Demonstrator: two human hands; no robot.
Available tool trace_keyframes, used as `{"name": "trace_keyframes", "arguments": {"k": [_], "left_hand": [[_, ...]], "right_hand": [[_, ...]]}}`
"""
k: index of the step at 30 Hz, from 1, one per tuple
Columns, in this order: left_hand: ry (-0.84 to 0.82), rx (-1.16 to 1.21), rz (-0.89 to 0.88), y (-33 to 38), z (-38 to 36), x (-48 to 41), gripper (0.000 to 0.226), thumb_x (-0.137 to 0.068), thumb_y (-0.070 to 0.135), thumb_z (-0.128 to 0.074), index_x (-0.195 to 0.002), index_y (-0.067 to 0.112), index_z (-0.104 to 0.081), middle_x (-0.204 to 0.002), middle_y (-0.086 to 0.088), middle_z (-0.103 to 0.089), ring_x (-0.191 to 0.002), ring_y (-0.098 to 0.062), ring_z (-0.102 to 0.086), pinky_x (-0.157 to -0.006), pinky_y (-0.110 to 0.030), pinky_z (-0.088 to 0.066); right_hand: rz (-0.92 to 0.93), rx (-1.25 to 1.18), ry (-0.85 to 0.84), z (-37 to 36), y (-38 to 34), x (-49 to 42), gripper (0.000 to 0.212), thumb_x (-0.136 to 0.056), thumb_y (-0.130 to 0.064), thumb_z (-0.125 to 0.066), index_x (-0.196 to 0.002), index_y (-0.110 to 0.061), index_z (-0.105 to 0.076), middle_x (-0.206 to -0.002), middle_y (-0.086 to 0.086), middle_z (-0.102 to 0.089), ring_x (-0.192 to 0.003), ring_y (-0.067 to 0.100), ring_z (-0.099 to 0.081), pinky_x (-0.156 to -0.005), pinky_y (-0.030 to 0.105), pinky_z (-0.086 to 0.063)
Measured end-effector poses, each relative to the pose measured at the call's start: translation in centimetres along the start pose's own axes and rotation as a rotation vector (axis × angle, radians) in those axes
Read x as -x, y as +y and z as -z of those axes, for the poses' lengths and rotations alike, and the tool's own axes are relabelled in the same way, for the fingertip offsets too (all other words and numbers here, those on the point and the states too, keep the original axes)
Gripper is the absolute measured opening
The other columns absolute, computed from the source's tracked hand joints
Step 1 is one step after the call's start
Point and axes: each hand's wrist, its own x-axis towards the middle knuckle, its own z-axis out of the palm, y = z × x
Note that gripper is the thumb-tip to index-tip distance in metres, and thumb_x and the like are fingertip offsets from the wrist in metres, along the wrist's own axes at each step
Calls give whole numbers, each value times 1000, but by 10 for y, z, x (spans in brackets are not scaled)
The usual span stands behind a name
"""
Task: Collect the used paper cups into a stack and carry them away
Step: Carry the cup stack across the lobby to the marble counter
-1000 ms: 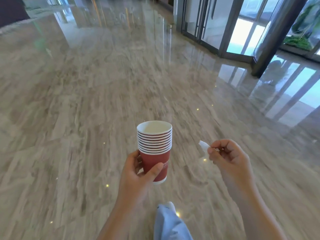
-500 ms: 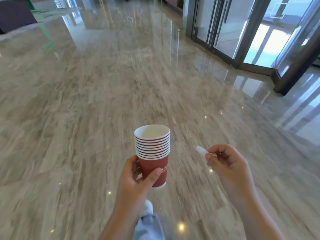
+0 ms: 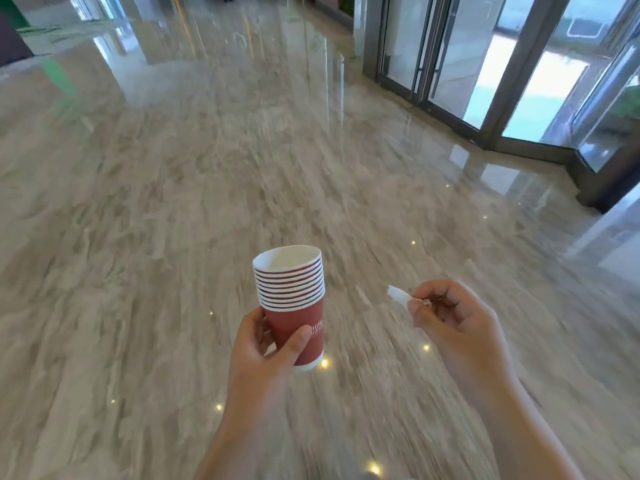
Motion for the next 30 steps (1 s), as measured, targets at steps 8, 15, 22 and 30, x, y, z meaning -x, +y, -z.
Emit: {"name": "trace_keyframes", "arguments": {"k": [8, 15, 22, 30], "left_hand": [[-81, 19, -16, -3, -102, -199, 43, -57, 14, -78, -95, 20, -58, -83, 9, -70, -76, 3, -65, -61, -9, -48], [-115, 75, -30, 25, -201, -372, 57, -48, 30, -77, -101, 20, -58, -85, 15, -71, -78, 3, -64, -62, -9, -48], [-45, 58, -11, 26, -246, -522, 57, -51, 20, -84, -103, 17, -58, -91, 4, -70, -80, 0, -65, -62, -11, -49], [2, 19, 0, -3, -259, -722, 42, -67, -3, -75, -97, 22, -58, -92, 2, -67, -75, 4, -64, -60, -9, -48]], "right_hand": [[6, -19, 119, -3, 31, -208, 28, -78, 4, -64, -68, -22, -64, -56, -7, -57, -56, 10, -48, -54, 18, -39], [47, -22, 81, 9, 28, -410, 30, -78, 3, -64, -68, -25, -65, -56, -11, -58, -53, 5, -48, -50, 14, -38], [42, -14, 20, -15, 36, -572, 30, -79, 2, -64, -70, -27, -65, -58, -11, -57, -55, 5, -47, -49, 12, -36], [39, -9, 6, -96, 65, -755, 27, -78, 5, -63, -69, -20, -63, -56, -9, -56, -53, 4, -46, -49, 12, -36]]}}
